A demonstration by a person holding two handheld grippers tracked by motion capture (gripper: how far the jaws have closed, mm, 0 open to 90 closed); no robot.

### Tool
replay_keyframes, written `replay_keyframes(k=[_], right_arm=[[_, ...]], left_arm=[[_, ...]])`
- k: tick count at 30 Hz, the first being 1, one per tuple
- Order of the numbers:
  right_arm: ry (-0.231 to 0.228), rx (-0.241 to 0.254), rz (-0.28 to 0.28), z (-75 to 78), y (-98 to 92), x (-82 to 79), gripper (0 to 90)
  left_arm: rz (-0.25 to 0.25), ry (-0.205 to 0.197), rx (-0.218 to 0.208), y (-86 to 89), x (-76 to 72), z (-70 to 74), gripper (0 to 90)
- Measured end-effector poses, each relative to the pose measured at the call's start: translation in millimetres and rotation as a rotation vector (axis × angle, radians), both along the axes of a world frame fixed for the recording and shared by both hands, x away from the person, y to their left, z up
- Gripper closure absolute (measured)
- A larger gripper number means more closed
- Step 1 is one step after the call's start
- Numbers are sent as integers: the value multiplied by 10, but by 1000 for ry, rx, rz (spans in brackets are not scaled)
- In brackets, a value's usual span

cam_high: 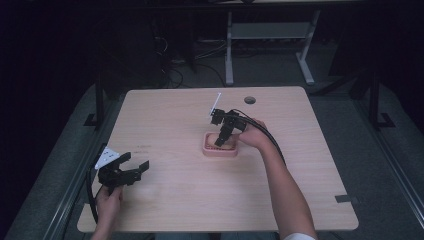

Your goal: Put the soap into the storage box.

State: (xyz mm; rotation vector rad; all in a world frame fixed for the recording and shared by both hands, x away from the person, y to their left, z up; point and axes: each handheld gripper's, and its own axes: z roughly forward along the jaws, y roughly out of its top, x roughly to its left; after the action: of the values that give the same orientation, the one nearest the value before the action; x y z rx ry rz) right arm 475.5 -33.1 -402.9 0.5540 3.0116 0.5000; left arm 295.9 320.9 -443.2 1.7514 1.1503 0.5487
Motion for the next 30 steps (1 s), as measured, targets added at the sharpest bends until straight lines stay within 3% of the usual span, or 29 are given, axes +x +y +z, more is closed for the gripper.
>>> replay_keyframes(k=[30], right_arm=[[5,37,-52,43,-192,-85,276]], left_arm=[[-2,0,10,-13,-2,-11,143]])
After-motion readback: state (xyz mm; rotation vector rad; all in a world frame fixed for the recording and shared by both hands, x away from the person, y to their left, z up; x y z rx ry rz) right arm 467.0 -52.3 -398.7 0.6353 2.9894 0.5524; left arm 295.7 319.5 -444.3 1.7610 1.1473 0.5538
